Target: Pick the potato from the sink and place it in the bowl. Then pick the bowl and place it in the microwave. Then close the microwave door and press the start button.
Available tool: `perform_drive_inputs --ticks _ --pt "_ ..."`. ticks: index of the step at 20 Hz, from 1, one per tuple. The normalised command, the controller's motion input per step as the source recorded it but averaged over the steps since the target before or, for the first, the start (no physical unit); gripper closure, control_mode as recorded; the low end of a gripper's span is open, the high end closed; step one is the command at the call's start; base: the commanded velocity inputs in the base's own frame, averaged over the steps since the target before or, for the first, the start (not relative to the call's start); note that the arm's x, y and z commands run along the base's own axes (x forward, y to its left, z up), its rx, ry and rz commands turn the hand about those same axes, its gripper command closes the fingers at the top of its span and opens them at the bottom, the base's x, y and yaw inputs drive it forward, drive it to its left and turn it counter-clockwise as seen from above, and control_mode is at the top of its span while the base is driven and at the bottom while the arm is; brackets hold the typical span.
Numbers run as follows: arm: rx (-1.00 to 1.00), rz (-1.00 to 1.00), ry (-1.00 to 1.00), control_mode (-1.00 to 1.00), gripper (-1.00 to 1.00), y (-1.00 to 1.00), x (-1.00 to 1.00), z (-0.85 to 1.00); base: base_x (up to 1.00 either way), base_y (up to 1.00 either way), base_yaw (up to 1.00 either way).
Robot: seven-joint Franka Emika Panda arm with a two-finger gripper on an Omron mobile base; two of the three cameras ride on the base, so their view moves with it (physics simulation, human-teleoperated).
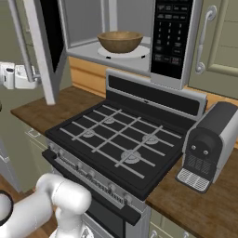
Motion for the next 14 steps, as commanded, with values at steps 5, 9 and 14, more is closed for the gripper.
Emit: perform_drive_inputs --ticks 5,9,14 --pt "0.11 0.10 0.01 -1.00 -1.00 -0.97 0.35 0.00 0.00 0.00 0.00" --pt "0.07 0.10 0.00 -1.00 -1.00 -0.78 0.38 0.00 0.00 0.00 0.00" --pt "0.03 0.11 -0.12 -1.00 -1.00 -0.47 0.56 0.00 0.00 0.00 0.00"
